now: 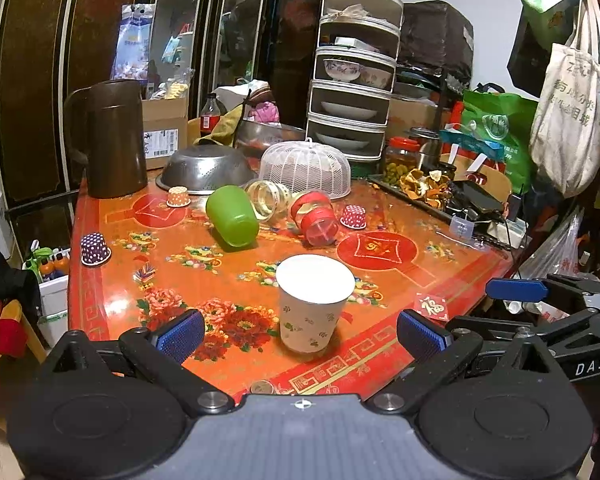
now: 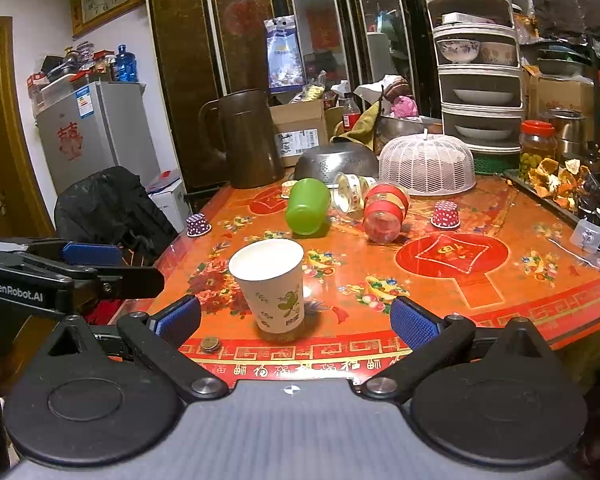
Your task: Flip cup upright
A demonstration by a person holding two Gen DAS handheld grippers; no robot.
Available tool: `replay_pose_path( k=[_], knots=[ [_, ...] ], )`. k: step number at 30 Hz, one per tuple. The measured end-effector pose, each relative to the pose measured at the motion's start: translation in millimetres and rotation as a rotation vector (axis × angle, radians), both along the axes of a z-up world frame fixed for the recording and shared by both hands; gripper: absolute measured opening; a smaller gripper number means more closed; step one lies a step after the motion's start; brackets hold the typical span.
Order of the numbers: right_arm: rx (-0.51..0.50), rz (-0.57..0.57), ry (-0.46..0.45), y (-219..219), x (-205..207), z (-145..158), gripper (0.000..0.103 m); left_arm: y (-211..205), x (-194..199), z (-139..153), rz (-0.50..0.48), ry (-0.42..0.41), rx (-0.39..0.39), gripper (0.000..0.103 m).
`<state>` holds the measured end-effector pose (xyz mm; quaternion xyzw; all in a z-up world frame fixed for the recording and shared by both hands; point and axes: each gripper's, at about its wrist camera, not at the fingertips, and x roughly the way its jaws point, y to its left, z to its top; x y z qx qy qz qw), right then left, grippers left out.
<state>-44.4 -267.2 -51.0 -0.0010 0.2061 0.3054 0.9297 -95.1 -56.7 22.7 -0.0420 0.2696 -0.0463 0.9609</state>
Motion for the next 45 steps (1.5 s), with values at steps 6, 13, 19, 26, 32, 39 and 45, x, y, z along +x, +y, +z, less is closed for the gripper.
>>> replay_pose_path(
  k=[6, 13, 19, 26, 32, 39, 45],
  knots=[
    [0.001, -0.005, -0.002, -1.7, -0.7, 1.1, 0.102, -4.0, 2.4, -2.8, -0.009, 0.014, 0.006, 0.103],
    [0.004, 0.004, -0.007, -0.2, -1.1, 2.0, 0.102, -2.5, 2.4, -3.2, -0.001, 0.014, -0.004, 0.103],
    [0.001, 0.015, -0.009, 1.1, -1.5, 1.3, 0.102, -1.2, 2.2, -4.0, -0.001, 0.019, -0.004, 0.103],
    [0.007, 0.015, -0.009, 0.9, -1.2, 1.2, 0.102, -2.5, 2.8, -4.3, -0.003, 0.022, -0.004, 0.103],
    [0.008, 0.015, -0.01, 1.0, -1.4, 1.1, 0.102, -3.5, 2.8, -4.7, -0.003, 0.023, -0.003, 0.103],
    [0.011, 0.016, -0.012, 1.4, -2.2, 0.5, 0.102, -5.3, 3.0, -8.0, -0.002, 0.028, -0.006, 0.103],
    [0.009, 0.016, -0.01, 2.3, -2.9, 0.4, 0.102, -6.0, 3.3, -8.9, -0.005, 0.03, -0.005, 0.103]
  ],
)
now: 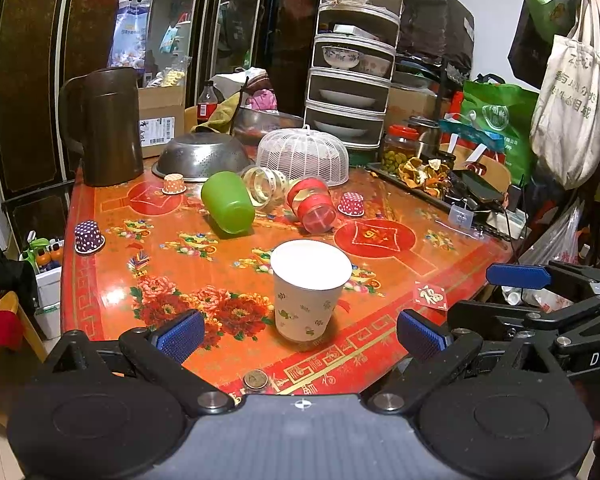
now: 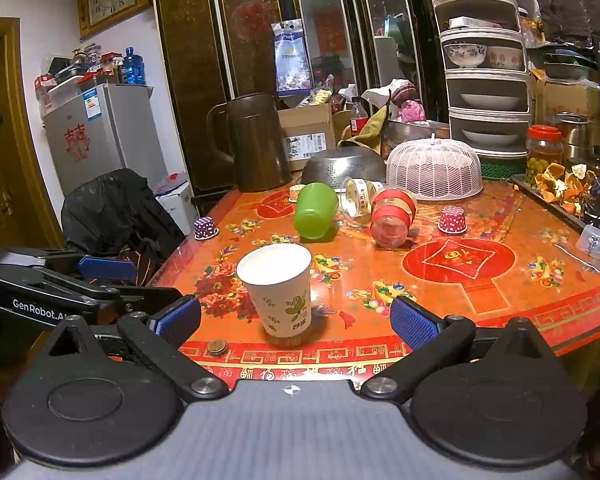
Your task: Flip cup upright
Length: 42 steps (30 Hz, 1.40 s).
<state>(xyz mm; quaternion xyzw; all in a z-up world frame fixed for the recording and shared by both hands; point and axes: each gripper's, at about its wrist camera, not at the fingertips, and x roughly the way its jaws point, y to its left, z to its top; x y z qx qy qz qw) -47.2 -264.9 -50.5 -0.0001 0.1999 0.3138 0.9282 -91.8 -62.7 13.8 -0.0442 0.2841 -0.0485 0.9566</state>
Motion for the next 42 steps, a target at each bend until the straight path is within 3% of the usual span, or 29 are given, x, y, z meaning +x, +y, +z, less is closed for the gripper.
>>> replay_pose_path(
  k=[42],
  knots=[
    [-0.001, 0.002, -0.002, -0.5, -0.5, 1.6, 0.102, -1.7, -0.3, -0.7, 0.002, -0.01, 0.005, 0.103]
  ],
)
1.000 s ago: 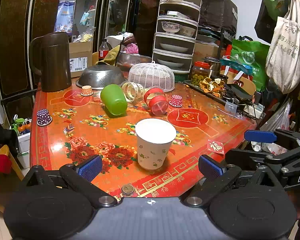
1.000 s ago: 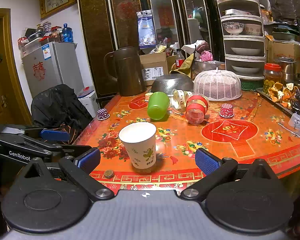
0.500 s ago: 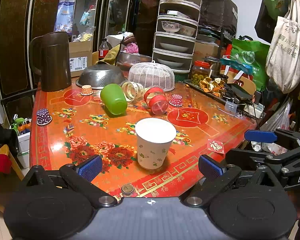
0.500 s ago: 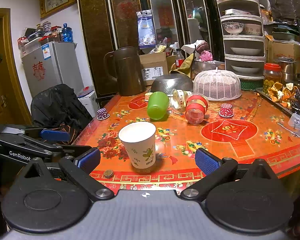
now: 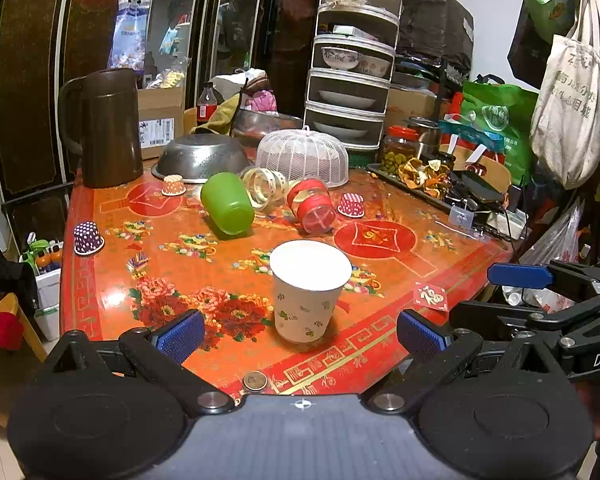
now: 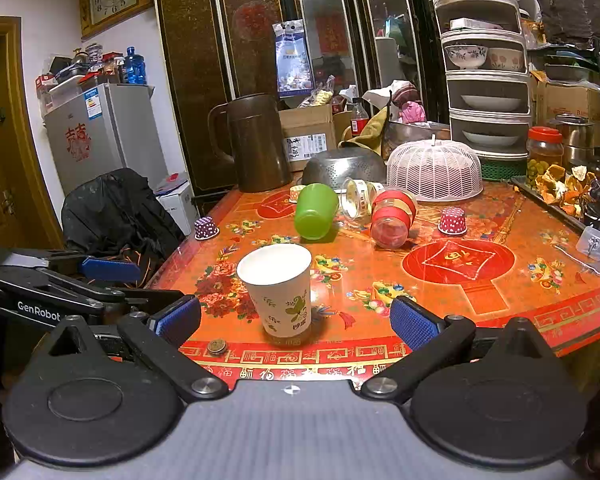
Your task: Flip cup upright
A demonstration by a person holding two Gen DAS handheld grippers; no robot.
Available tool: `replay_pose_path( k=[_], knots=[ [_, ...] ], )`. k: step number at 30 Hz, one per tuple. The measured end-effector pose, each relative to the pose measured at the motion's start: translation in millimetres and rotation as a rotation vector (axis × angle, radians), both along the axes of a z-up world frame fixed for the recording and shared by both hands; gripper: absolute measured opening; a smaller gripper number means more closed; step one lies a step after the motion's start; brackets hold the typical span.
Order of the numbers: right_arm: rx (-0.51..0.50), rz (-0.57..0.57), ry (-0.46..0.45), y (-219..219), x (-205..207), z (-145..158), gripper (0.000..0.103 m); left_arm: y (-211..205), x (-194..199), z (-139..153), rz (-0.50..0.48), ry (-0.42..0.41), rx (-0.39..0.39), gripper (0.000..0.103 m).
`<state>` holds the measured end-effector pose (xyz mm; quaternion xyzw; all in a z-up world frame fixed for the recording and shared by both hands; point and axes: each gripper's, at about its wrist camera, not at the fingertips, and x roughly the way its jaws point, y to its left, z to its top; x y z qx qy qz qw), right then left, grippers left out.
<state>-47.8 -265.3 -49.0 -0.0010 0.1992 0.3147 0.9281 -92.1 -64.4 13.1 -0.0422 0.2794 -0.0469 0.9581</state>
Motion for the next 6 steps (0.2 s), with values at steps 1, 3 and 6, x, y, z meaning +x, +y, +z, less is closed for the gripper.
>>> replay_pose_path(
  k=[1, 3, 6],
  knots=[
    [-0.001, 0.0, 0.0, 0.0, 0.0, 0.0, 0.102, 0.0, -0.5, 0.4, 0.0, -0.003, 0.0, 0.103],
    [0.0, -0.001, 0.001, 0.0, 0.1, -0.1, 0.102, 0.1, -0.8, 1.4, -0.001, -0.011, -0.001, 0.103],
    [0.0, 0.0, 0.0, -0.1, 0.1, -0.2, 0.102, 0.2, -1.4, 1.9, -0.002, -0.016, -0.004, 0.103]
  ],
)
